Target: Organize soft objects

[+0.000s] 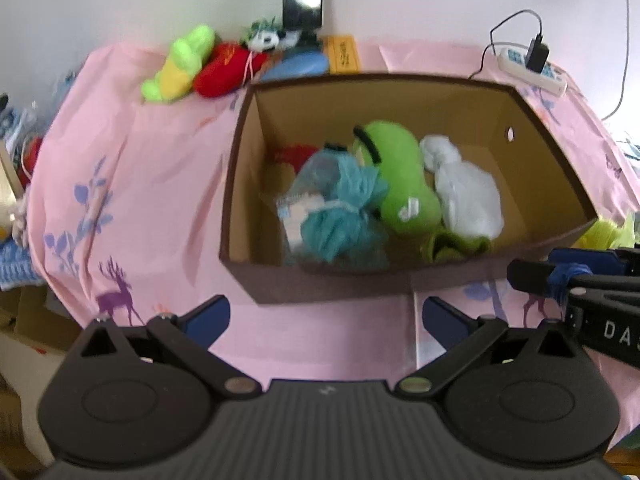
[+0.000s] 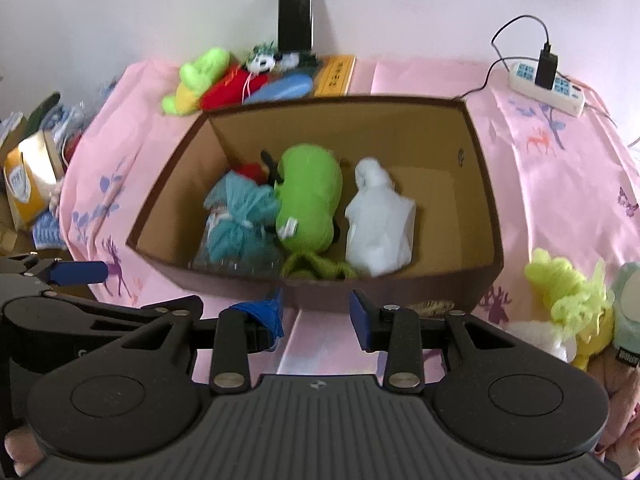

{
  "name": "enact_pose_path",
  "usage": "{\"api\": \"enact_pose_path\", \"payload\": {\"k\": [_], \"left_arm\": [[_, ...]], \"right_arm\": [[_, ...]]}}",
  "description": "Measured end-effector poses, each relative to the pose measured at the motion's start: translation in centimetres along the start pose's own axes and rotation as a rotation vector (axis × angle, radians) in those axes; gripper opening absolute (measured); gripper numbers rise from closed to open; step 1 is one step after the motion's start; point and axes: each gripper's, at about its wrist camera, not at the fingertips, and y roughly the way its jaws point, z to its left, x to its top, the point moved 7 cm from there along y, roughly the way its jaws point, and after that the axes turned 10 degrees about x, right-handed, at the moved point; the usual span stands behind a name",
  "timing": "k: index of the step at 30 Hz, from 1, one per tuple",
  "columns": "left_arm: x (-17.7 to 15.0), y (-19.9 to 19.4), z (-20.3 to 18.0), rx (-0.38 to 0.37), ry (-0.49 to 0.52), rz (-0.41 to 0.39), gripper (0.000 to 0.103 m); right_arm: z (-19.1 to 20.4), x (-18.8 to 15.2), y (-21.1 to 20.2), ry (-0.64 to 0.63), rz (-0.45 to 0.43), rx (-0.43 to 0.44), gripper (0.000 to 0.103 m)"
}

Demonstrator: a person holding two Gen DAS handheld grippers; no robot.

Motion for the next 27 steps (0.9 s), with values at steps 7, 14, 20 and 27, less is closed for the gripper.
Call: {"api": "enact_pose_path", "payload": {"k": [7,14,20,27], "left_arm": [[3.1,-0.7,0.0,0.034,0.029,-0.103,0.102],[6.0,0.6,-0.1,0.047,0.031,-0.158,0.102],[7.2,2.5,-0.3,0.037,0.03,-0.153,0.102],[8.3,4.5,-0.9,0.049,0.022,-0.188,0.102]], "right_arm": [[-0.6,2.8,-0.5,-0.001,-0.1,-0.023,0.02],[-1.9,4.7,1.0,0.017,-0.167,-0.074,0.02],[-2.5,5.4,2.7,0.0,-0.186,-0.102,0.02],[-3.3,6.3,4.4,-0.043,-0.245,-0.129,0.02]]}}
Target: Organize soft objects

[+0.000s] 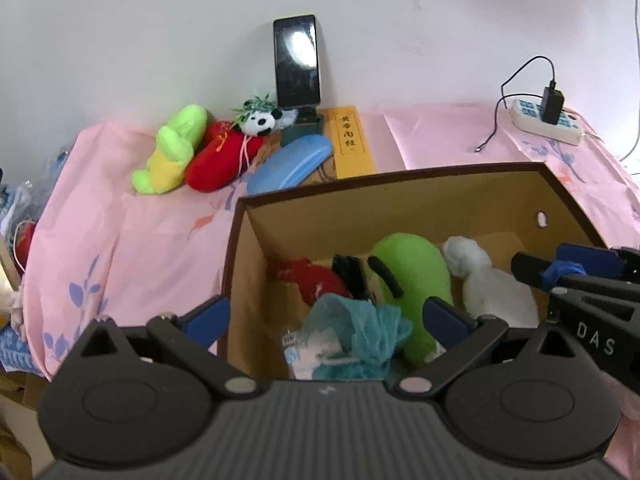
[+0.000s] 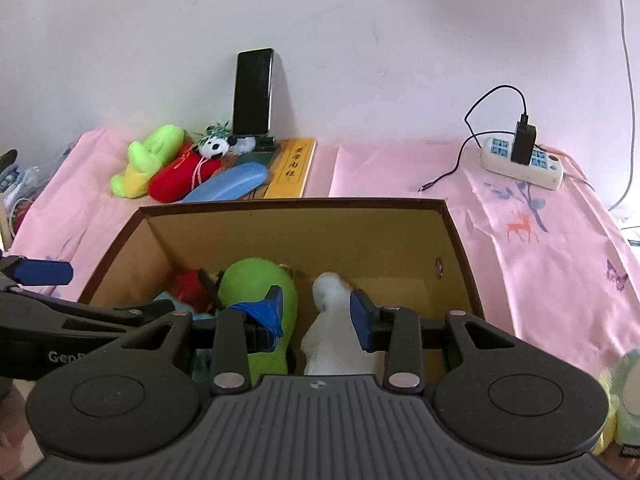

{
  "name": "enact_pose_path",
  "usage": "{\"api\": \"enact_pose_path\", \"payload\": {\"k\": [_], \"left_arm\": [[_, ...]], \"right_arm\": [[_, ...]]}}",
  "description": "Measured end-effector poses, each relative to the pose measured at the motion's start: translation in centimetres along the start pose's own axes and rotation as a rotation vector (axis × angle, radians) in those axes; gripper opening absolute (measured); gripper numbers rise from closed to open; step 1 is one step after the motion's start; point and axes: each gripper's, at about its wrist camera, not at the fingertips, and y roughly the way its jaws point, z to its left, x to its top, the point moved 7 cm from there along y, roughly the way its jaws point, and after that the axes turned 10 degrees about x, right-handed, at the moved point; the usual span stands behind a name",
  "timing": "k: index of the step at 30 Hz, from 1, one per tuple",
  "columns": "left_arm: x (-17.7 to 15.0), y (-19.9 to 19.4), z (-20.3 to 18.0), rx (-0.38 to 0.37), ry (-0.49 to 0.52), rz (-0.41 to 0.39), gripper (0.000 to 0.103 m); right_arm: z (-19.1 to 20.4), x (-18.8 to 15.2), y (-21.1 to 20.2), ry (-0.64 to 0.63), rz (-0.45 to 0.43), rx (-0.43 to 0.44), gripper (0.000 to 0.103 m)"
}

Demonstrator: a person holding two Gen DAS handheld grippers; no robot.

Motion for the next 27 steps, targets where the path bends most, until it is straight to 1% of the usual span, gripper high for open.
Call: {"api": "enact_pose_path", "payload": {"k": [7,16,22,24,27], "left_arm": [[0.5,1.9,-0.5,0.027,0.003,-0.027,0.102],[1.1,3.8,-0.8,0.038,-0.003,-0.066,0.102],[0.7,5.6,-1.3,0.038,0.002,-0.032,0.102],[0.7,5.8,-1.3,0.013,-0.007,-0.024,0.102],[0.8,6.2,-1.3,0.004,-0.011,-0.025,0.102]], "right_arm": [[-0.7,0.3,1.7,0.003,-0.023,-0.002,0.02],[-1.2,0.9,3.1,-0.003,-0.062,-0.008,0.02],[-1.7,0.9,4.5,-0.013,-0.059,-0.024,0.02],[-1.9,0.7,5.0,-0.001,-0.04,-0.025,0.02],[-2.0,0.7,5.2,0.014,-0.035,-0.013,0.02]]}}
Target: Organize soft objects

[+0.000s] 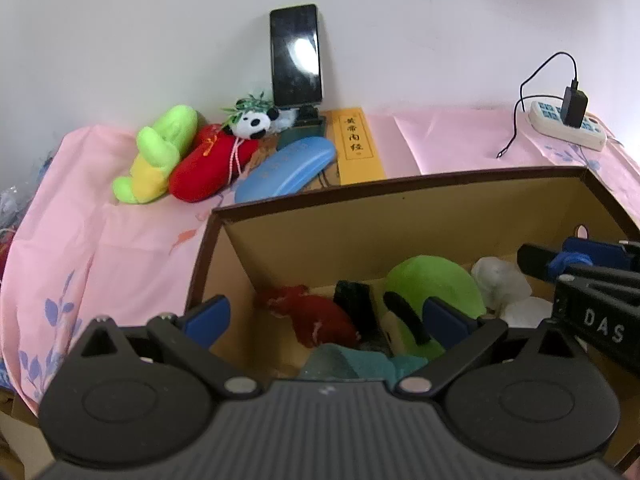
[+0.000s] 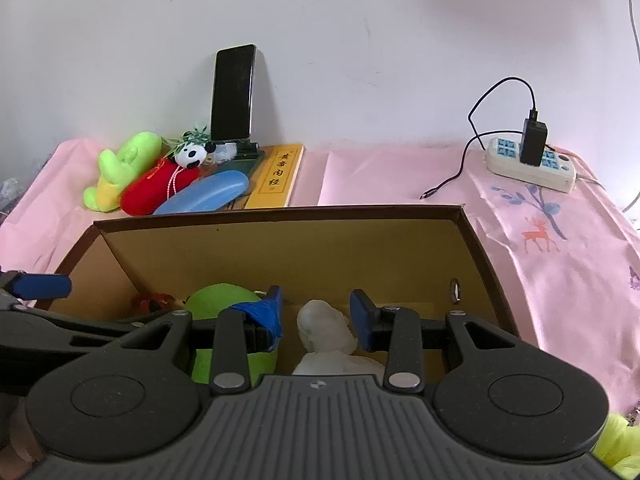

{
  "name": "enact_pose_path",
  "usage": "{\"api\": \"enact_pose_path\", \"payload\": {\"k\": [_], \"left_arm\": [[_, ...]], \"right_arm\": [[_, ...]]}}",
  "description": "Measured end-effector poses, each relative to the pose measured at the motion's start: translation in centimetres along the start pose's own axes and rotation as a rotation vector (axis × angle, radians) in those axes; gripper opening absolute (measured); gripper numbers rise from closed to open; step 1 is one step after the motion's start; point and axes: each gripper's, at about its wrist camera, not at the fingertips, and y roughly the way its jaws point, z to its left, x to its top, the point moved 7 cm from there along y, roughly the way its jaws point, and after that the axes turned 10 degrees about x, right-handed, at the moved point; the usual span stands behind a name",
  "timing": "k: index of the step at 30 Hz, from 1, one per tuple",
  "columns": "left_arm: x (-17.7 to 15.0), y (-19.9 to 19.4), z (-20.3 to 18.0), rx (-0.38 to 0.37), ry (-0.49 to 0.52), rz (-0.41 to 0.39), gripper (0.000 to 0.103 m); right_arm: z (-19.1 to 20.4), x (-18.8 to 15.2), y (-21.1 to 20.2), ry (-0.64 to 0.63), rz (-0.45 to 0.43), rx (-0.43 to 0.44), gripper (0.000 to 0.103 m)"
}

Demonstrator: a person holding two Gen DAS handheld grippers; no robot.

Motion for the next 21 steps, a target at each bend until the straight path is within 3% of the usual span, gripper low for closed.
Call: {"api": "enact_pose_path", "payload": {"k": [12,21], "left_arm": [[0.1,0.5,0.1,-0.05,-0.05,-0.007,0.101],[0.4,0.7,0.0,-0.002,-0.041,-0.024,0.101]], "right_arm": [[-0.1,-0.7,0.7,0.009,0.016,-0.036,0.02],[-0.4,-0.7,1.4,0.005,0.047,-0.054,0.02]]}}
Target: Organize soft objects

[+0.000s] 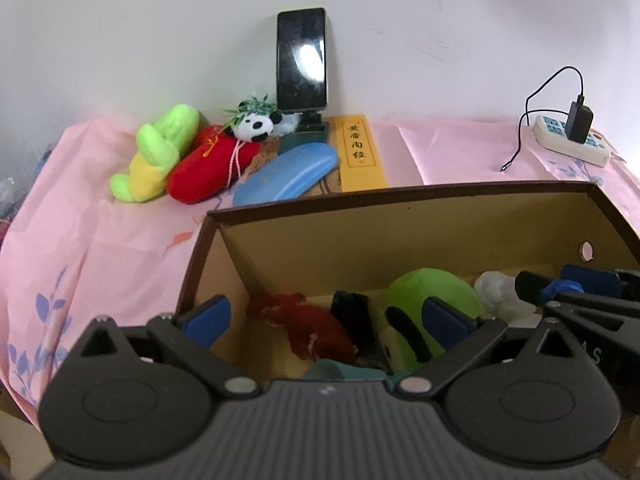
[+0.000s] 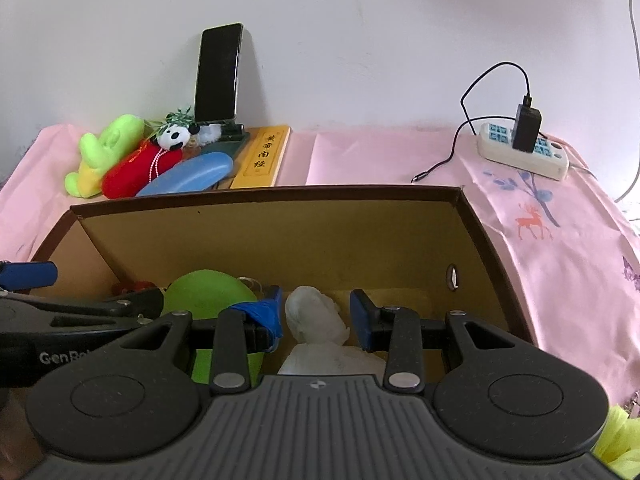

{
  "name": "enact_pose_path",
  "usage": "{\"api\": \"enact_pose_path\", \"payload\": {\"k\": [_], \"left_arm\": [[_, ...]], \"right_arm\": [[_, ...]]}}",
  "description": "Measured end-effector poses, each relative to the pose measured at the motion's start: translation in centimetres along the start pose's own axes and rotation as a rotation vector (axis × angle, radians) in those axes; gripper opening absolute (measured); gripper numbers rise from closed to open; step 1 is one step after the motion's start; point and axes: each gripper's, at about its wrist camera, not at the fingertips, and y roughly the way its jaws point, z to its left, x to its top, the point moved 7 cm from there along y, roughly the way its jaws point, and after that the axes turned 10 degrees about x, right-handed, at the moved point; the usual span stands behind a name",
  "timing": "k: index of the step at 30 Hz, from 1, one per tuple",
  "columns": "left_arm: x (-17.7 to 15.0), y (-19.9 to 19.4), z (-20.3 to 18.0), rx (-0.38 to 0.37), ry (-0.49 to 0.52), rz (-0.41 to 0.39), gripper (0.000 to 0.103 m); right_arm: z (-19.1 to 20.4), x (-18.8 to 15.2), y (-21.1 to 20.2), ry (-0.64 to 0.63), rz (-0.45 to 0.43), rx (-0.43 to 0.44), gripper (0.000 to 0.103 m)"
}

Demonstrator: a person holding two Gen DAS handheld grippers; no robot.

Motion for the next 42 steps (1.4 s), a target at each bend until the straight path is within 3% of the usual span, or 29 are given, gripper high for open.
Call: {"api": "enact_pose_path", "payload": {"k": [42], "left_arm": [[-0.37,0.55,0.19,0.016,0.029,0.034,0.1]], "right_arm": [[0.18,-0.14,0.39,-0.008,0.025,-0.001,0.02]]}}
